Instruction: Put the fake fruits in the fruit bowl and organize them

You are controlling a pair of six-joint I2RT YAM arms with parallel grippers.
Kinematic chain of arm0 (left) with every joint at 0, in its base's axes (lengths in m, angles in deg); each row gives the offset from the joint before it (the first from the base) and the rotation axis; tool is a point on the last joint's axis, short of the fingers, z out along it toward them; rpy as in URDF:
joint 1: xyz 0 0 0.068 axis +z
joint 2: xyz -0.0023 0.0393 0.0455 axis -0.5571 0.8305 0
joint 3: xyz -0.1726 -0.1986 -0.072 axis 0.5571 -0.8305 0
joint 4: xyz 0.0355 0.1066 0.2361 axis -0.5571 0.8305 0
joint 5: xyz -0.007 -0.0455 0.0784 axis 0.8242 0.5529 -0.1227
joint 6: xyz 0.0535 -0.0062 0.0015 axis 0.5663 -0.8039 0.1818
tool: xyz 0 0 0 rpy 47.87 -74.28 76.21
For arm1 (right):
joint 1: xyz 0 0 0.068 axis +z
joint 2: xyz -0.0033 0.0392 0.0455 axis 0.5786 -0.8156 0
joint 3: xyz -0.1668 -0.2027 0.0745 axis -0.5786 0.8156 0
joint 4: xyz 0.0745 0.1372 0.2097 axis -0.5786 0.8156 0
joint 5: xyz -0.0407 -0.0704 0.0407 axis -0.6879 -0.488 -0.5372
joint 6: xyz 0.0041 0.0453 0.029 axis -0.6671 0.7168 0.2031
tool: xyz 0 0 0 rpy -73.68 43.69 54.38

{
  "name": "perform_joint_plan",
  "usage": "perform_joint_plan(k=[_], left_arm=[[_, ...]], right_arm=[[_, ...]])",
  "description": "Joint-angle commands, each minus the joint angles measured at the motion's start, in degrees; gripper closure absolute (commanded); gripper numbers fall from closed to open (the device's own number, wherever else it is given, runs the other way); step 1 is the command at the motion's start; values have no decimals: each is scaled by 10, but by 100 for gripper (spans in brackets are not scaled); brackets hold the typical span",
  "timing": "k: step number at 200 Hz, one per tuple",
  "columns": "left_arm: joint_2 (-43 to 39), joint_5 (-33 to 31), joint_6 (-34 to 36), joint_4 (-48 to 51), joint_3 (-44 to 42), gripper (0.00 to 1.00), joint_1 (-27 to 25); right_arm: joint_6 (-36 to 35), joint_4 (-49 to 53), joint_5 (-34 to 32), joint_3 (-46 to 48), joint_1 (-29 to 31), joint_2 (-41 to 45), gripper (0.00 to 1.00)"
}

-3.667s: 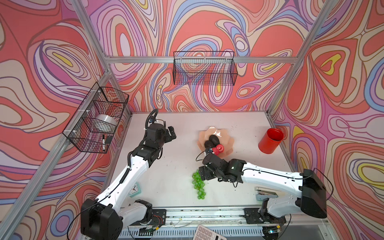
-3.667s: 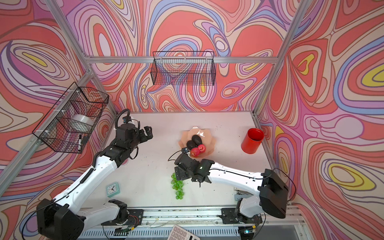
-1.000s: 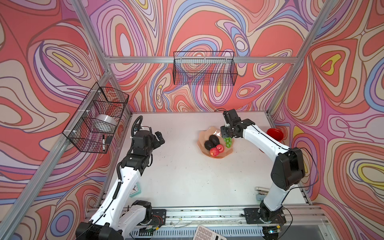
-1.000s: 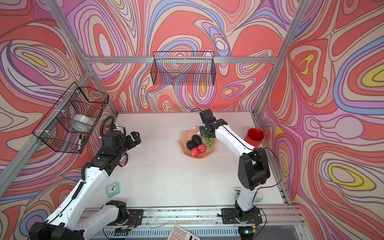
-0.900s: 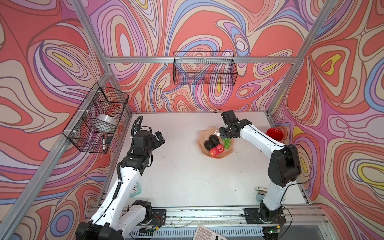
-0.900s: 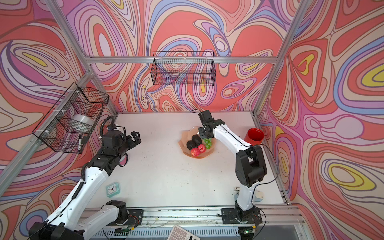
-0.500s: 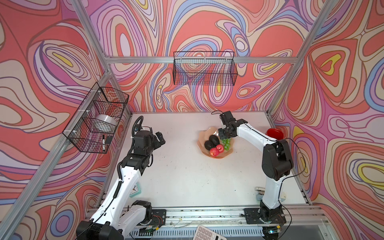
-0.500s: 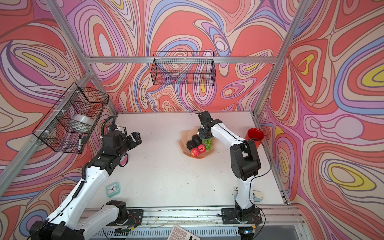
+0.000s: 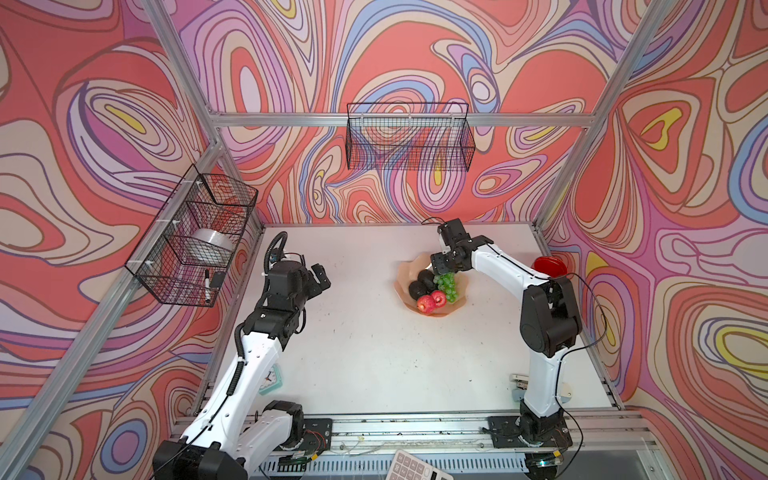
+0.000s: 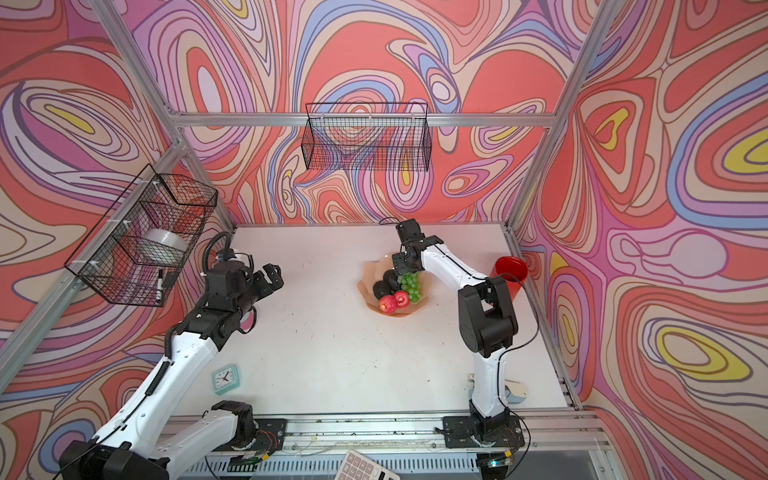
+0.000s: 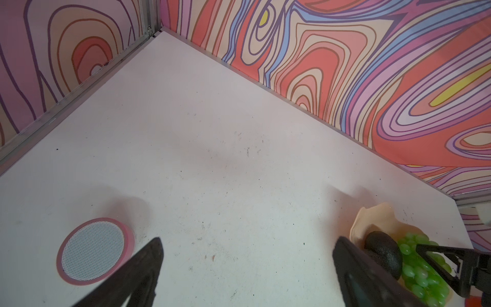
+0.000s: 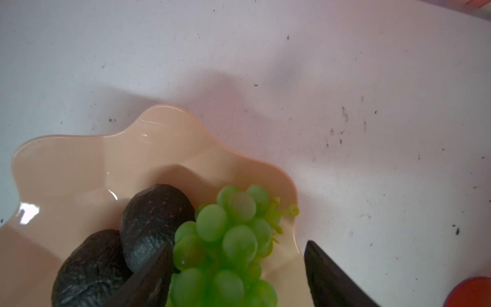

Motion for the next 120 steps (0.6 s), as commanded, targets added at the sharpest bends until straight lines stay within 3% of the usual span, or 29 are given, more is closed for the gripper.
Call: perform_joint_plan(k=[1,22,77,102,120], left_arm=[[-24,-15,32,-23,-9,0,4],[-44,-29,63,-71,-29,0,4],[-39,-107,184,-292,-175,0,3],[-11,-174,228,-374,-262,0,3],[14,-185,258,-443,-315,0,3]], right_arm=[[-4,-27,0,-2,-7,66,11],[3,-67,4,41,-15,118,2],[43,-294,-87,326,-35,326,2],[26,-410,-132,443,-53,367,2],[-5,-526,-162,526,-62,377,2]])
